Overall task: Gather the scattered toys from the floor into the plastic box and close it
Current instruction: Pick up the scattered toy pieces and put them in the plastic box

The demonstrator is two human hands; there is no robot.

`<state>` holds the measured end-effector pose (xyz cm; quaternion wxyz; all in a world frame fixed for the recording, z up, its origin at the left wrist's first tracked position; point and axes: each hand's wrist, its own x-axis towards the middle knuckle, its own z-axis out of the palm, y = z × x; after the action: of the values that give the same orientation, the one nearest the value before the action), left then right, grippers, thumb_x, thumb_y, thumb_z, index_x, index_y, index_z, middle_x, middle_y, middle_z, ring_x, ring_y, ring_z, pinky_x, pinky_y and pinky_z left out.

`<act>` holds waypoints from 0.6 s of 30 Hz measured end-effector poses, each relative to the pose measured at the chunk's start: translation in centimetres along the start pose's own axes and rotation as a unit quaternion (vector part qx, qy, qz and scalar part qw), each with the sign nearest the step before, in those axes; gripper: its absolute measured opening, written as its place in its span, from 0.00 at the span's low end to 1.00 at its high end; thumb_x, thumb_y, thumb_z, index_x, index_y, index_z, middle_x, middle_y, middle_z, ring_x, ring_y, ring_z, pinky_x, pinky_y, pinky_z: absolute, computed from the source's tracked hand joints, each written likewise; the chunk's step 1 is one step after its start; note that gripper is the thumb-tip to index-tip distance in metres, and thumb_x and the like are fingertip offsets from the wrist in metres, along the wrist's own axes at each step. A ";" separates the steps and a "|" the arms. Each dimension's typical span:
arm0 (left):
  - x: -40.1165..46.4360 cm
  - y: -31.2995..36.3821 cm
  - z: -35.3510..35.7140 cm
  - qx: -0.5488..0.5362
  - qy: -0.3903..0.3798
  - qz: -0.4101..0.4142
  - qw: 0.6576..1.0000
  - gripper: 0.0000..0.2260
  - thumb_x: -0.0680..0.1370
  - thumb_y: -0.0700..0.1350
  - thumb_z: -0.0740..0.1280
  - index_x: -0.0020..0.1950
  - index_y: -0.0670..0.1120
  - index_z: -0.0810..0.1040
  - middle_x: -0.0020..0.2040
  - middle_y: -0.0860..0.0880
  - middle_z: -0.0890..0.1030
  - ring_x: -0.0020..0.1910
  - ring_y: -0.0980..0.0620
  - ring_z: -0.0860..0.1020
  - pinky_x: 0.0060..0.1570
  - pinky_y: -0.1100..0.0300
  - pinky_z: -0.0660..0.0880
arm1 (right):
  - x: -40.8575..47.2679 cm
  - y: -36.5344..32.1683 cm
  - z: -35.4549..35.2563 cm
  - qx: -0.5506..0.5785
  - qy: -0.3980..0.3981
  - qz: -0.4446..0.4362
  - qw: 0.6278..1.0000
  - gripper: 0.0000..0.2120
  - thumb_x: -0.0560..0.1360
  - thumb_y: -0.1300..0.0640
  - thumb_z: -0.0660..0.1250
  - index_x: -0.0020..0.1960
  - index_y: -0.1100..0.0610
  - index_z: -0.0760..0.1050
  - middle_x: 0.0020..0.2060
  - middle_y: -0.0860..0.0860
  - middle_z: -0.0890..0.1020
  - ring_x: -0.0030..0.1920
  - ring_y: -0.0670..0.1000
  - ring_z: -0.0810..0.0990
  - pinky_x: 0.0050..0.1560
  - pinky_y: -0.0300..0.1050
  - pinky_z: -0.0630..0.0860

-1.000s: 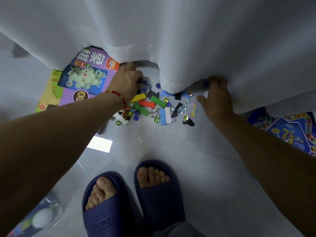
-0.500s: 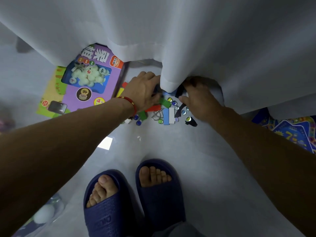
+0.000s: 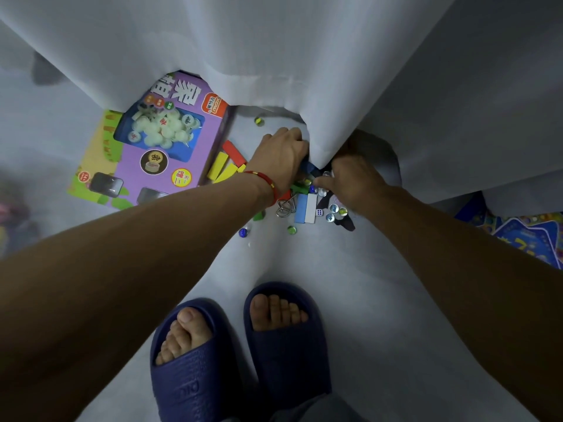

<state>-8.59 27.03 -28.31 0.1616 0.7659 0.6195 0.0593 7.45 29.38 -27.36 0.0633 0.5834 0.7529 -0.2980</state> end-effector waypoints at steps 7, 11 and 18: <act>0.5 0.8 -0.9 -0.096 -0.026 -0.057 0.993 0.11 0.73 0.42 0.71 0.55 0.42 0.80 0.54 0.40 0.78 0.54 0.39 0.76 0.54 0.49 0.72 | -0.1 0.5 0.2 0.053 0.040 -0.018 0.998 0.35 0.70 0.54 0.79 0.71 0.60 0.67 0.64 0.58 0.74 0.63 0.60 0.75 0.63 0.50 0.72; 0.1 0.6 -1.6 -0.132 -0.012 -0.062 0.989 0.11 0.72 0.38 0.72 0.54 0.39 0.81 0.52 0.39 0.80 0.52 0.39 0.77 0.52 0.48 0.75 | -0.5 0.6 0.0 0.081 0.051 -0.032 0.995 0.31 0.69 0.54 0.80 0.67 0.59 0.71 0.62 0.56 0.78 0.62 0.59 0.77 0.66 0.51 0.73; -1.0 0.9 -3.2 -0.185 0.044 -0.083 0.978 0.07 0.73 0.43 0.73 0.48 0.41 0.83 0.46 0.44 0.85 0.46 0.45 0.81 0.47 0.52 0.77 | -2.6 0.3 -2.3 0.025 0.149 -0.097 0.984 0.22 0.70 0.46 0.78 0.57 0.58 0.80 0.52 0.54 0.80 0.49 0.50 0.77 0.47 0.37 0.68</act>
<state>-8.86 26.48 -24.91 0.2775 0.6653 0.6658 0.1924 9.13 28.46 -24.51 -0.0937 0.5465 0.7993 -0.2316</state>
